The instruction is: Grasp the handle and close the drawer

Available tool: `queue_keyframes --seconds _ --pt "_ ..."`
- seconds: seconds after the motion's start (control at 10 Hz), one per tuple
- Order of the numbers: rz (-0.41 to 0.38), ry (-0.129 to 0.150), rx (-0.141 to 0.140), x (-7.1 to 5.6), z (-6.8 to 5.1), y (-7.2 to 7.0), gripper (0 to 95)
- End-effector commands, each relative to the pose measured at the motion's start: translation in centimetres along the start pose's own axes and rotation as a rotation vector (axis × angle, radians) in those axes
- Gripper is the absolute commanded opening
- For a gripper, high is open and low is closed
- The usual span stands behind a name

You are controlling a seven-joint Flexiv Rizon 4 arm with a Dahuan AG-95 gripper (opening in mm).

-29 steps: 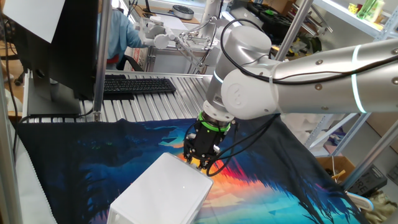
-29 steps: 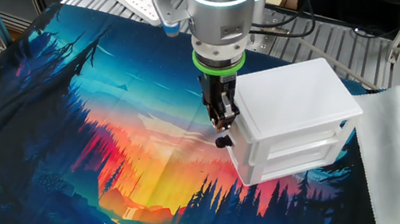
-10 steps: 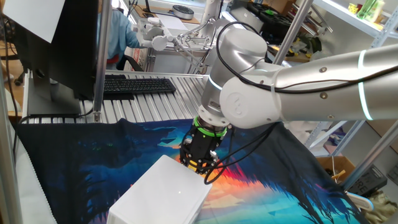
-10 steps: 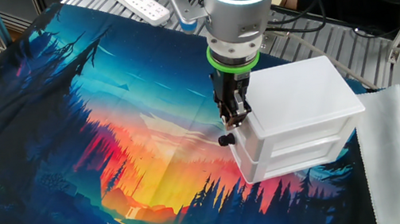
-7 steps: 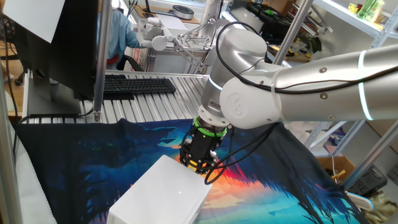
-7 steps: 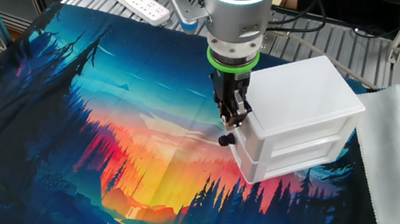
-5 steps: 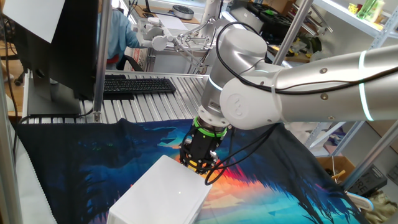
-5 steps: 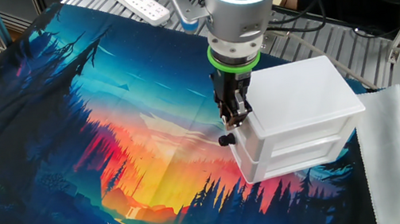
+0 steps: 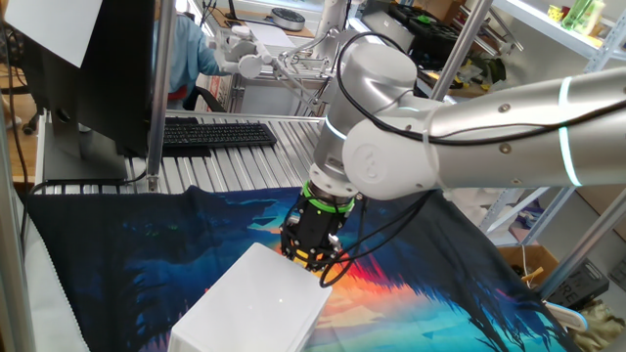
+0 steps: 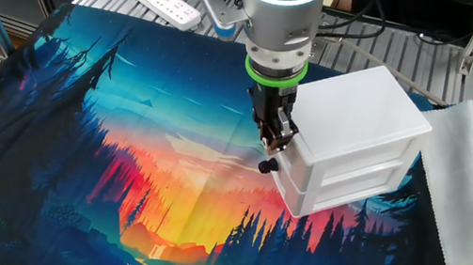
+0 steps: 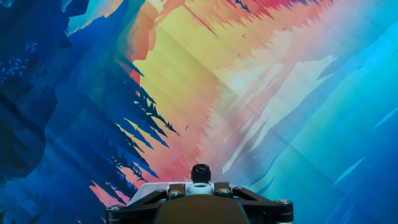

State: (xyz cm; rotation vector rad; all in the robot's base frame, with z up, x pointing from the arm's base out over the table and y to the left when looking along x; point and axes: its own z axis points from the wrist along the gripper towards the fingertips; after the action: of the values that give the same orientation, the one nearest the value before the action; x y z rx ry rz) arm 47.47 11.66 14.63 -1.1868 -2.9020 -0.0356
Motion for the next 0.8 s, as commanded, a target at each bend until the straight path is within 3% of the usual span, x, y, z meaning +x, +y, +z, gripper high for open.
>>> queue_keyframes --seconds 0.1,0.4,0.5,0.8 --pt "-0.016 -0.011 0.005 -0.05 -0.17 -0.08 0.0" --pt "0.031 -0.002 -0.006 -0.05 -0.09 -0.07 0.0" --pt "0.030 -0.003 -0.006 -0.06 -0.03 -0.06 38.0" --pt "0.031 -0.003 -0.006 -0.06 0.02 -0.06 38.0"
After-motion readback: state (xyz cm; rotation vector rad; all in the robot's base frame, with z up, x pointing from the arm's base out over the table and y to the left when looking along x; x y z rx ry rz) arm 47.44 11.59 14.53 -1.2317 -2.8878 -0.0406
